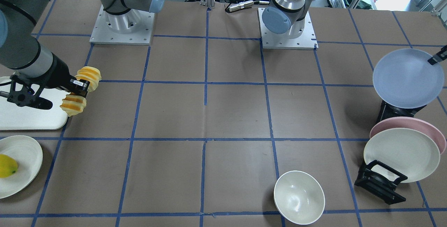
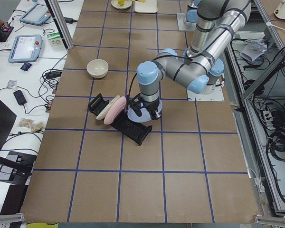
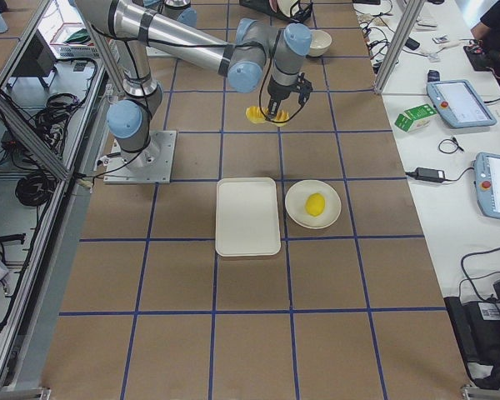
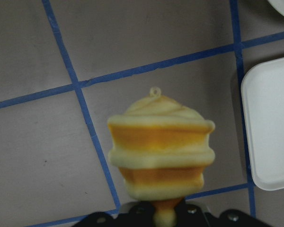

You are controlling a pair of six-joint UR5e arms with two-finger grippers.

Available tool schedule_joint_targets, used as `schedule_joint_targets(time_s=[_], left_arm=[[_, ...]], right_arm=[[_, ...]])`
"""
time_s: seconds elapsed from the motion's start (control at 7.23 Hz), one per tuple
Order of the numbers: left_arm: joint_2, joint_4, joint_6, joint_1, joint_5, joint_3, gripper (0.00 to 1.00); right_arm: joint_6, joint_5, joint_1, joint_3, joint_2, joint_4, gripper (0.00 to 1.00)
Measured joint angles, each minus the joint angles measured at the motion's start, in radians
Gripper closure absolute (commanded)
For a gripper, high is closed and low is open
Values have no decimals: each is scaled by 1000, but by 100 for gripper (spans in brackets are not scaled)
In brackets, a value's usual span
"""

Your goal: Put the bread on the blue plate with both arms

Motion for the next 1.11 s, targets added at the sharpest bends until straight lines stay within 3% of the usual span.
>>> schedule_joint_targets(time_s=[0.28,0.55,0.83,1.11], left_arm=[[97,-191,-77,-115,-66,-25,100],[123,-224,-203,-356,-145,-69,100],[91,-88,-474,-621,-276,-120,100],[17,188,-681,-797,-400,-203,100]], right_arm=[[48,29,33,-6,-3,5,100],[133,43,88,-24,-3,5,100],[219,47,152,-44,6,3,100],[238,45,172,-44,11,3,100]])
